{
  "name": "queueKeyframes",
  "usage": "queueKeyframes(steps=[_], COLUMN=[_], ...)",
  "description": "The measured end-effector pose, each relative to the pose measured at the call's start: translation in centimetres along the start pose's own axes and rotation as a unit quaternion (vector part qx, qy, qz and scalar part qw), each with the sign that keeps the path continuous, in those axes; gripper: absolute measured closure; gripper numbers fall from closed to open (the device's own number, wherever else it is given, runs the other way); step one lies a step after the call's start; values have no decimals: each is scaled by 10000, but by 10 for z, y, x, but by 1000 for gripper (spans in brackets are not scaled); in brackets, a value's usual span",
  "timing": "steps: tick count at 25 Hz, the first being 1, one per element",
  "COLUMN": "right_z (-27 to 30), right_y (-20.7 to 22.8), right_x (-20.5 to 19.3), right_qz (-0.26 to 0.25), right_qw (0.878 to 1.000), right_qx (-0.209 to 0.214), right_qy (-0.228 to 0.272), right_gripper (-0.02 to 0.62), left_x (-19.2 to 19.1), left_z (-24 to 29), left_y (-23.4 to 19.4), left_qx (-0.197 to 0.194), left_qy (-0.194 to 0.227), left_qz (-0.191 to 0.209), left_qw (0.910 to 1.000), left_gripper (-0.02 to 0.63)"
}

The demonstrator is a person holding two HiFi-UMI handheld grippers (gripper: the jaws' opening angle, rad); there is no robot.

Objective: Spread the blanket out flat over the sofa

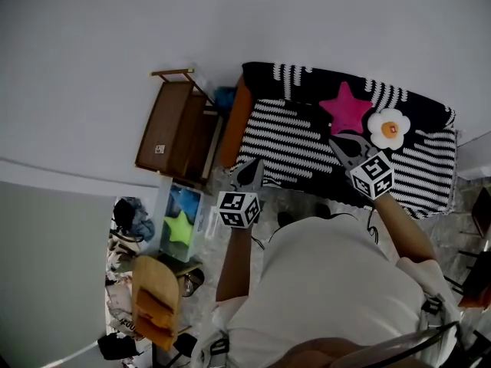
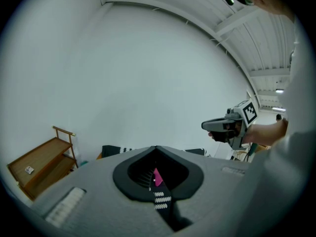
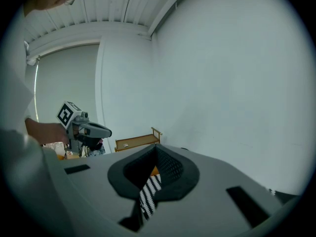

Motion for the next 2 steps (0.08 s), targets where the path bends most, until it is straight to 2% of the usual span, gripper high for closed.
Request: queueKeyframes(steps=[2], right_z=[3], right_y=[-3], right_x=[0], right_qz=[-8], right_qw=[10000], right_qx=[-3], right_qy=[-4], right_gripper=[594], left_x=[-1], left_z=[-2], left_y=[-4], left_qx=[4], left_qy=[5], left_qz=[-14], left_qw=[10000], left_gripper=[588])
Point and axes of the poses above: the fingertips, and each gripper's own axes: z forward along the fingers, y to its right, x out of its top, the point moved 1 cm from there along -z, backward along the fingers, and after that the axes turned 14 degrees about -x, right-handed, at the moved point
